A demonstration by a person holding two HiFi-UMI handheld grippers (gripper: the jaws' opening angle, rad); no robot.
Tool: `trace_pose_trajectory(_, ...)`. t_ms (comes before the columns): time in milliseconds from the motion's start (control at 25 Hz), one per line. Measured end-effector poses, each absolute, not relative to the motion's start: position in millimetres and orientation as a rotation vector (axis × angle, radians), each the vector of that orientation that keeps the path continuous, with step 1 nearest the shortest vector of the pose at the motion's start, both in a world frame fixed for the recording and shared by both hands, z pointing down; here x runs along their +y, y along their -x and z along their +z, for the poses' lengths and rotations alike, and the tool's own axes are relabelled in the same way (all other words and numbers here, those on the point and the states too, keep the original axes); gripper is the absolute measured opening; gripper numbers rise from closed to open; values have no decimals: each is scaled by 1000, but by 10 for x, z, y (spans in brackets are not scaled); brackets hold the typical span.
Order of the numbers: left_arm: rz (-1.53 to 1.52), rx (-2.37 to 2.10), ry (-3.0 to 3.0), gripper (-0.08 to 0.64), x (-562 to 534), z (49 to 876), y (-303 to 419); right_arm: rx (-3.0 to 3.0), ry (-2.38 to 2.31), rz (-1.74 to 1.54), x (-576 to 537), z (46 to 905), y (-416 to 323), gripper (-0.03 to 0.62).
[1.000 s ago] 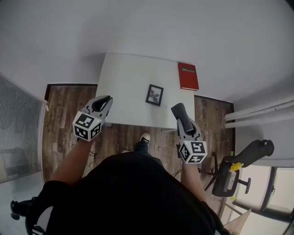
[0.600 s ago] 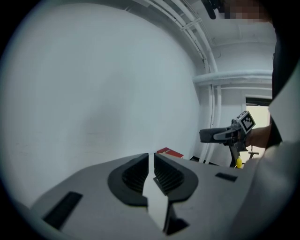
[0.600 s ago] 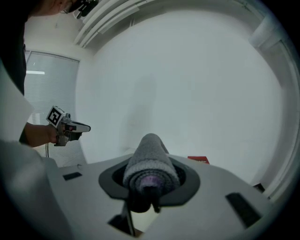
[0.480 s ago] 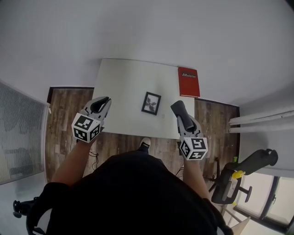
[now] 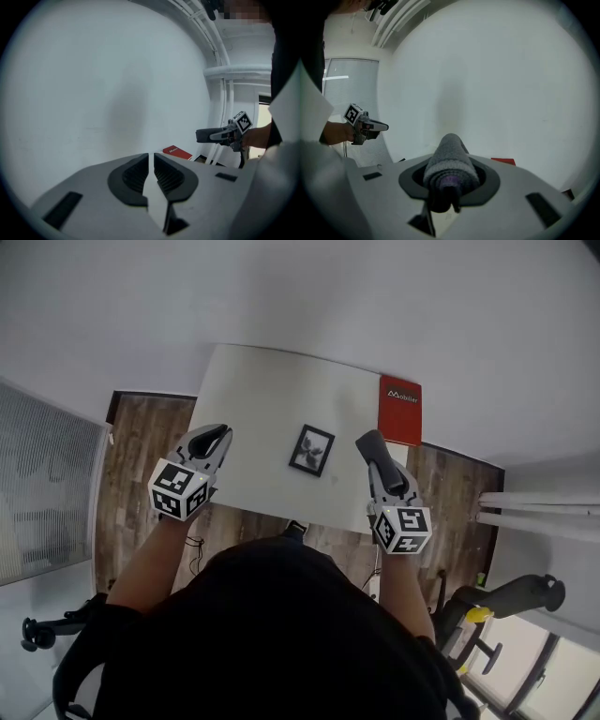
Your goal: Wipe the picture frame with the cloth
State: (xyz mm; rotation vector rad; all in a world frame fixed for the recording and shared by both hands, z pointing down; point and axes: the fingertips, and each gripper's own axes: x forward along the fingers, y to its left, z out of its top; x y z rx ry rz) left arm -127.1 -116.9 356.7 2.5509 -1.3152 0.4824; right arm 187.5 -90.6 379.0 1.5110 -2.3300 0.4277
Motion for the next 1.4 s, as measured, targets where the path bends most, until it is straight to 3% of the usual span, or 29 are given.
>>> trace_pose_trajectory(640,525,-1370,-2451,41,-1259,3826,1255,-2369,-1380,480,-1295,4134,-1789,109)
trace_pose_trajectory(1400,687,-944,-2611,41,-1470,4910,915,-2098,-1347,547,-1313,5013,-1620,109)
